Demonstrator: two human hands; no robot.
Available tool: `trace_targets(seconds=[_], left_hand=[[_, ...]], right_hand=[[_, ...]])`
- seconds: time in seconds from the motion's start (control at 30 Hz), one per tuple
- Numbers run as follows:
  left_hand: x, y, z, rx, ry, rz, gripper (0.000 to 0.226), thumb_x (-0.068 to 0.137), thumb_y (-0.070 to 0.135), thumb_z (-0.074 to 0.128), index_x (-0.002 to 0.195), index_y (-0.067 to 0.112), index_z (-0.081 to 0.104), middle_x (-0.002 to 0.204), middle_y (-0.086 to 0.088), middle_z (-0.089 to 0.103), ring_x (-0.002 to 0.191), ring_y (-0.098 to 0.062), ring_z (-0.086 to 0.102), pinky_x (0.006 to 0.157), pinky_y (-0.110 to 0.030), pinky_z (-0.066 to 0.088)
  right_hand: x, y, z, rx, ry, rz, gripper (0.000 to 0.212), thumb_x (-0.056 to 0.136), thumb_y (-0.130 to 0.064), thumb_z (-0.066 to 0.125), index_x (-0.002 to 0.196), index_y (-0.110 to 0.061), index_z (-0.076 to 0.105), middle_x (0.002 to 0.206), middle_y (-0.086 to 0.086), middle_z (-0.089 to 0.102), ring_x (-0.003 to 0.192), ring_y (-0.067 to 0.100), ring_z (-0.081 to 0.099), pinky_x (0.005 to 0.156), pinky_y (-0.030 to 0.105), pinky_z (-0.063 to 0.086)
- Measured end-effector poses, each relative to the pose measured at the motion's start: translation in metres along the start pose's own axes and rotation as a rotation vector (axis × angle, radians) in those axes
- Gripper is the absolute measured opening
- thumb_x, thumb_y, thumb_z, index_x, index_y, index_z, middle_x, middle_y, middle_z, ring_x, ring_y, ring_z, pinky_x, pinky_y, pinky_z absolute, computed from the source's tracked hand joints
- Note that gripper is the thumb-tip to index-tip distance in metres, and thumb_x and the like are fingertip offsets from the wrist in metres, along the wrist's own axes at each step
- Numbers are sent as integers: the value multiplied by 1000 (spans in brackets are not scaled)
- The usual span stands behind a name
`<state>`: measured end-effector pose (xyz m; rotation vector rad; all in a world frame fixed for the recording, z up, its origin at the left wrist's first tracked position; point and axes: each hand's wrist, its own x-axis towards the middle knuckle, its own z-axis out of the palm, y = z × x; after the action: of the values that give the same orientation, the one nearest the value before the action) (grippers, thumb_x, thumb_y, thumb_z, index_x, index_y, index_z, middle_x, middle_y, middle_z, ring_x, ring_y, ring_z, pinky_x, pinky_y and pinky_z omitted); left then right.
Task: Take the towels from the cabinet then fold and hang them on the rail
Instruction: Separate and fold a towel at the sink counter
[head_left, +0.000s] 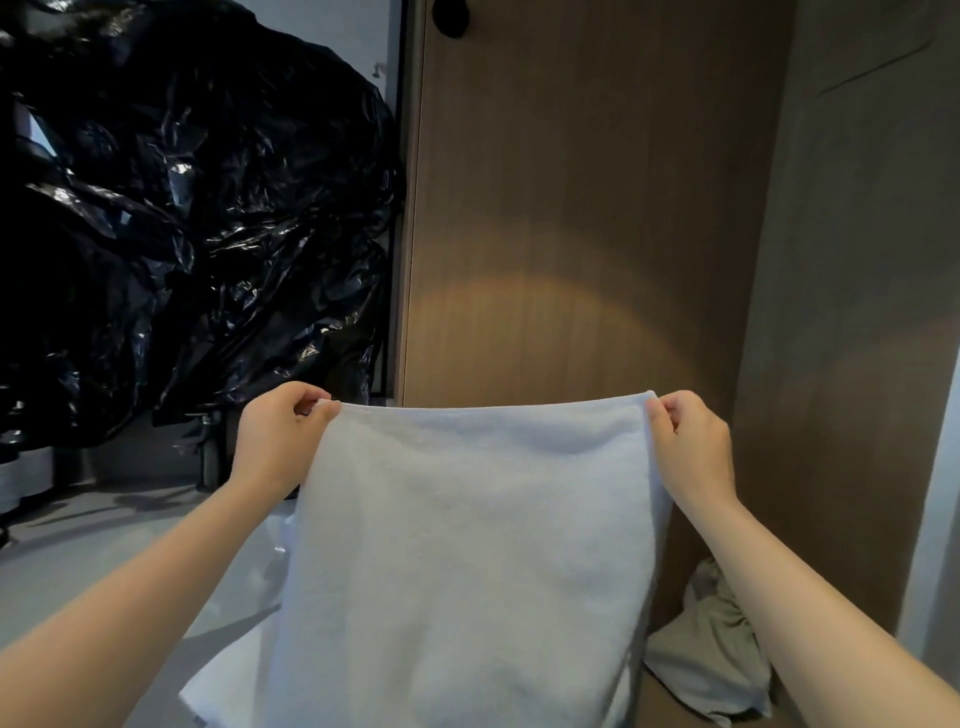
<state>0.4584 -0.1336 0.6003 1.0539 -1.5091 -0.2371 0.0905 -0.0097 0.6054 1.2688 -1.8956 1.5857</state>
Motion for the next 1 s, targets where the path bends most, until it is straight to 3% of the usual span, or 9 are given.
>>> trace_targets(seconds=[0.17,0.3,0.37,0.43,0.53,0.6,0.7,0.77,1.0], left_hand=[[0,6,5,-156,11,-194,11,85,32,71,76,25,74,72,3,71,64,-6,59,60,-20,41],[-6,12,-2,-470,-97,-475,15,82,30,76,89,16,76,88,-13,75,73,-27,65,80,-40,58],[-12,19,-6,-541,-163,-513,17,84,22,75,96,9,75,90,-18,72,68,-24,59,73,-34,57],[-20,30,-10,-615,-219,-498,16,86,14,71,99,4,73,85,-13,73,60,-14,60,60,-23,55],[-36,52,-13,-696,-267,-447,13,88,9,68,99,4,73,86,-11,76,70,-15,70,65,-23,60],[-48,67,-15,-693,-271,-382,11,88,10,68,97,6,74,72,-3,74,59,-8,67,53,-18,55],[-63,87,-20,-704,-224,-281,8,85,9,72,92,7,75,66,-2,70,52,-6,59,51,-15,50],[-72,98,-25,-700,-194,-208,6,83,9,73,89,9,75,61,0,66,48,-5,54,49,-15,46],[-99,139,-32,-685,-194,-69,5,82,15,75,87,13,75,70,2,71,58,-4,60,55,-15,47]], right_hand=[[-1,2,6,85,66,11,25,99,-31,54,80,-15,58,70,-3,57,64,14,55,53,17,36],[-10,-13,-2,154,138,-18,24,97,-29,57,77,-16,58,68,-4,57,63,14,56,53,14,37],[-17,-28,-8,190,155,-57,24,97,-27,58,75,-17,58,68,-5,57,65,11,57,50,8,38],[-28,-46,-14,245,160,-114,23,96,-26,60,74,-18,58,67,-7,57,70,3,58,50,5,42],[-47,-74,-19,283,148,-202,22,94,-27,62,73,-20,59,65,-10,57,71,3,59,53,7,44],[-61,-89,-21,302,130,-245,23,92,-29,64,71,-20,60,62,-12,57,67,6,59,50,11,45],[-78,-106,-24,299,97,-256,24,89,-33,65,68,-21,62,60,-13,59,61,10,60,53,29,53],[-88,-115,-28,338,79,-246,23,86,-31,67,66,-21,62,58,-12,60,60,11,60,54,34,53],[-120,-151,-42,518,47,-252,28,87,-25,71,63,-19,59,58,-8,58,53,9,54,51,13,39]])
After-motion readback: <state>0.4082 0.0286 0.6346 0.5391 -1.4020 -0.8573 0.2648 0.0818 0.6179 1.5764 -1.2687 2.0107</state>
